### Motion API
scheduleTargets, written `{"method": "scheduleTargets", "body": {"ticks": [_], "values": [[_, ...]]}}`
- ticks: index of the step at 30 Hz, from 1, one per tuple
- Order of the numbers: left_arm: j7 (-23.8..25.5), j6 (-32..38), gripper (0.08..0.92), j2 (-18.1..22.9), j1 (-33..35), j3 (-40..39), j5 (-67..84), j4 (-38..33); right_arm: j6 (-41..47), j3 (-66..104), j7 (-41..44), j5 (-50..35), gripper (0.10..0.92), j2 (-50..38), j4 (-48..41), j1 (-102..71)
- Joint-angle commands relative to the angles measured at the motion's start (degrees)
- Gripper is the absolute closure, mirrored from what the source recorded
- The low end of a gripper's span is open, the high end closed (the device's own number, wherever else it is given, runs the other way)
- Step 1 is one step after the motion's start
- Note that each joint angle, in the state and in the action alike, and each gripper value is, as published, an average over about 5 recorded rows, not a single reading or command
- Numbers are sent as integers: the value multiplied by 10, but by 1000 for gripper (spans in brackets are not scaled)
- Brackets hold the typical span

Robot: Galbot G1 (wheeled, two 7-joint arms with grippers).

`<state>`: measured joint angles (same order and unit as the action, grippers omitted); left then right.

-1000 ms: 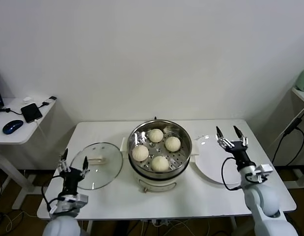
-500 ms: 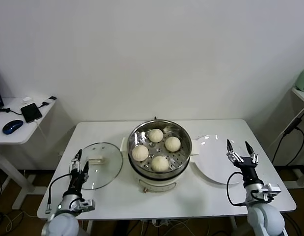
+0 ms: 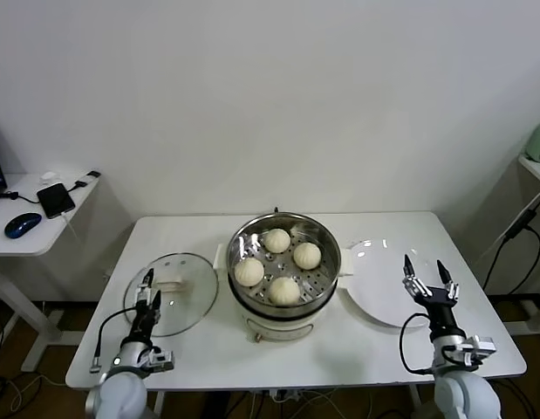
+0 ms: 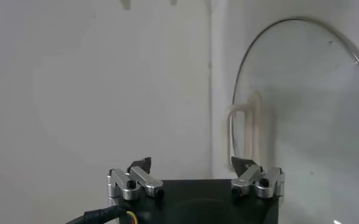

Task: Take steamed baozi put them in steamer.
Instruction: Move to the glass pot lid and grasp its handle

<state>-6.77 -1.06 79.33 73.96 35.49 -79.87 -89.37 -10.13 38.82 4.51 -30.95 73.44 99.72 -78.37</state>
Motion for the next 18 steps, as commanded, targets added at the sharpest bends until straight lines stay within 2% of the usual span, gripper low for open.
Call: {"method": "scheduleTargets", "body": {"ticks": [1, 18], "values": [[-6, -10, 177, -4, -33, -15, 13, 45, -3, 1, -5, 4, 203, 9, -1, -6], [1, -13, 177, -4, -69, -20, 13, 84, -6, 4, -3, 2, 203, 7, -18, -3]]}}
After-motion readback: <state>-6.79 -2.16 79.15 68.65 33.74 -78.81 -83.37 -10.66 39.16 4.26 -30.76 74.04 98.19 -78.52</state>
